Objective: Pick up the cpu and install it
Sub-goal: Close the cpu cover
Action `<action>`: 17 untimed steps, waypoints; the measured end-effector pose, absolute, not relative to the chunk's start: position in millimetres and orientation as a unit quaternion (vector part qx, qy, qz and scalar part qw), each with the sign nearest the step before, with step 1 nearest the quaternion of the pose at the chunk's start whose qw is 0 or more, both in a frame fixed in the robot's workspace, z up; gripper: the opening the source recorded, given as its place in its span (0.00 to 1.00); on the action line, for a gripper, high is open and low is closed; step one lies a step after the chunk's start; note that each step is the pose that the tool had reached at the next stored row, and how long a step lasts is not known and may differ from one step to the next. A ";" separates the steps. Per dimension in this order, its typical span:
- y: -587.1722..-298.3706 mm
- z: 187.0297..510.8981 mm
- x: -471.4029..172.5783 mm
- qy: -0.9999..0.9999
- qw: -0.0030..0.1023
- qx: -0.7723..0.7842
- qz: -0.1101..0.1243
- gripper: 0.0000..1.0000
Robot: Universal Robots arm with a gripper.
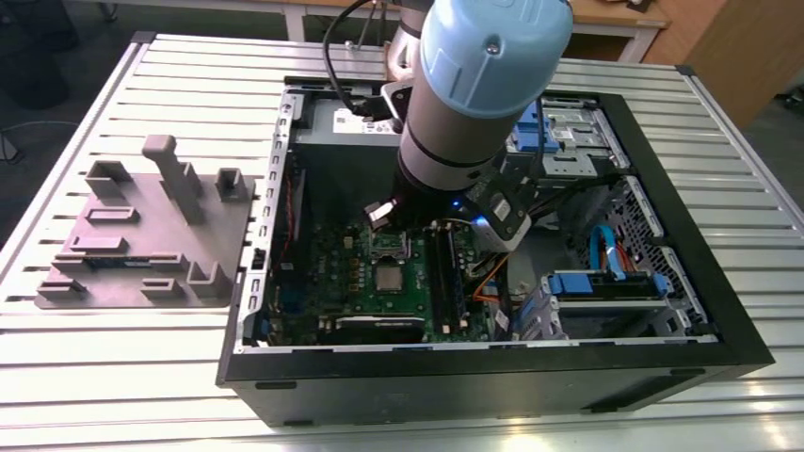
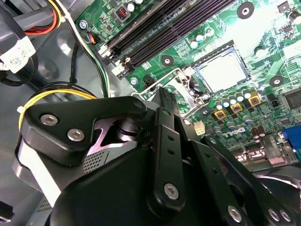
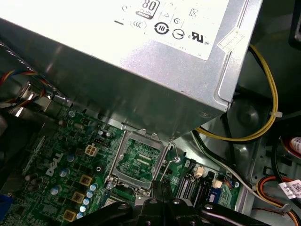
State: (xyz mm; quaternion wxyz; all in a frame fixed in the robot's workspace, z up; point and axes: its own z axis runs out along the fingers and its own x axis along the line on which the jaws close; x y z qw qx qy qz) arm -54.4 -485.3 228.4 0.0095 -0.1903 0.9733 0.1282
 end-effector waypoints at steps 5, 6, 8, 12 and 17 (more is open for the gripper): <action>-485.3 228.3 -54.4 0.973 0.010 -0.190 0.128 0.10; -485.3 228.3 -54.4 0.973 0.010 -0.190 0.128 0.10; -485.3 228.4 -54.4 0.973 0.010 -0.190 0.128 0.10; -485.3 228.3 -54.5 0.973 0.009 -0.192 0.128 0.10; -485.3 227.2 -54.4 0.969 0.007 -0.208 0.129 0.10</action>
